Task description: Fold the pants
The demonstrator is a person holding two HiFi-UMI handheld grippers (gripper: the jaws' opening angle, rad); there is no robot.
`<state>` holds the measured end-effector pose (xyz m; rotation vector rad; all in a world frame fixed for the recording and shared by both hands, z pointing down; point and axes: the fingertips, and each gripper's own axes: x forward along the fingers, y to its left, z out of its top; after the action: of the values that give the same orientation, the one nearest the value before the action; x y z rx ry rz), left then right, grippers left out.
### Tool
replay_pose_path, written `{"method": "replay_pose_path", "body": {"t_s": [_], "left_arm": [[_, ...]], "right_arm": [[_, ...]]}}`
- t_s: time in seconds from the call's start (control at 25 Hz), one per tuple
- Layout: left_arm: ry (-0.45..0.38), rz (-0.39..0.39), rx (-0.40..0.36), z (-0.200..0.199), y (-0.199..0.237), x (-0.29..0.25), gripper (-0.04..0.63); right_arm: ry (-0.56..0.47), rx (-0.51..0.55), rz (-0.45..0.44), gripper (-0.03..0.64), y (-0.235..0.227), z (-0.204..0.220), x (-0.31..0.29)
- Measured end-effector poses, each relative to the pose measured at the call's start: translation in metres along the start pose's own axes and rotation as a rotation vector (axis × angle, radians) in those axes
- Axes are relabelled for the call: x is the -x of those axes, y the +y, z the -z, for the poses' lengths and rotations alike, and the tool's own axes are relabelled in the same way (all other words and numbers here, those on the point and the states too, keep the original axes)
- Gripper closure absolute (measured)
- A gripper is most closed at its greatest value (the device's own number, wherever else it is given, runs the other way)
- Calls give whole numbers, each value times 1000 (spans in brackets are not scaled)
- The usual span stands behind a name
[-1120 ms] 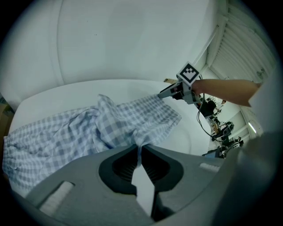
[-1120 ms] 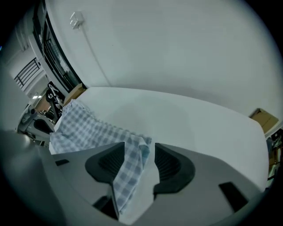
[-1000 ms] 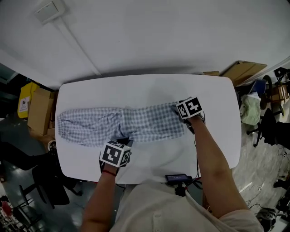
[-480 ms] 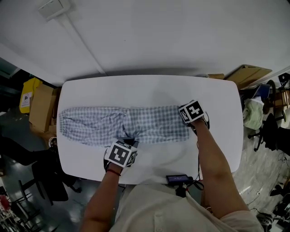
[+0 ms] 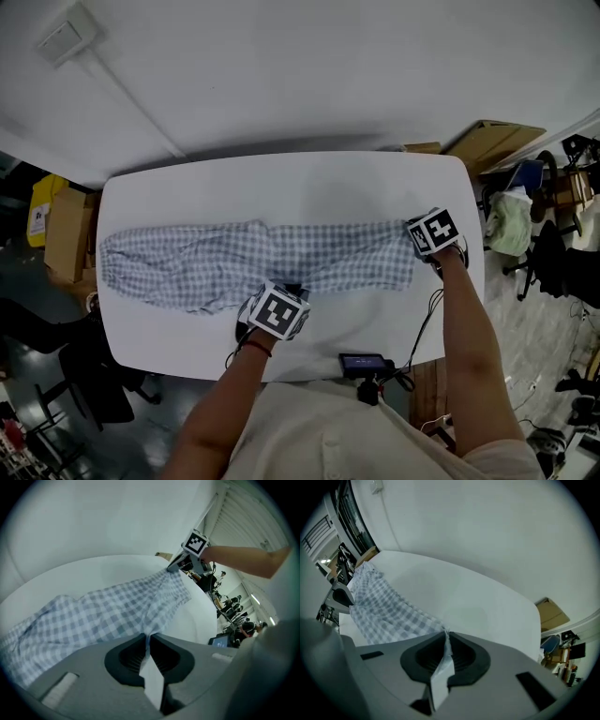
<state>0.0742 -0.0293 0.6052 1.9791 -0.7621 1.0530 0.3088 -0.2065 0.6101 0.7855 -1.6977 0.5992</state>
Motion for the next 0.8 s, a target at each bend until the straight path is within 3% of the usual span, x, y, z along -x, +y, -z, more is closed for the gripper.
{"method": "replay_pose_path", "body": {"t_s": [0.24,0.36,0.44,0.56,0.68,0.8], "left_arm": [[12,11,-62,-30,-41,-36,560],[-5,94,-63,-35,-71,-45,411],[-20,131,-70,-33,-88,-44,348],[-19,110,-120,-30,-99,-35,304],[-29,68,-201,-41,-104,-24,302],[-59,80,-249,-61,-117,-16,302]], "right_arm": [[13,6,74,581,-54,36,11],[-12,17,114,580,-71,41,11],[-45,-32,127,557,-78,42,8],[-108,-190,104,438,-88,45,10],[-167,-273,56,434,-92,49,28],[-196,-319,-34,433,-71,63,47]]}}
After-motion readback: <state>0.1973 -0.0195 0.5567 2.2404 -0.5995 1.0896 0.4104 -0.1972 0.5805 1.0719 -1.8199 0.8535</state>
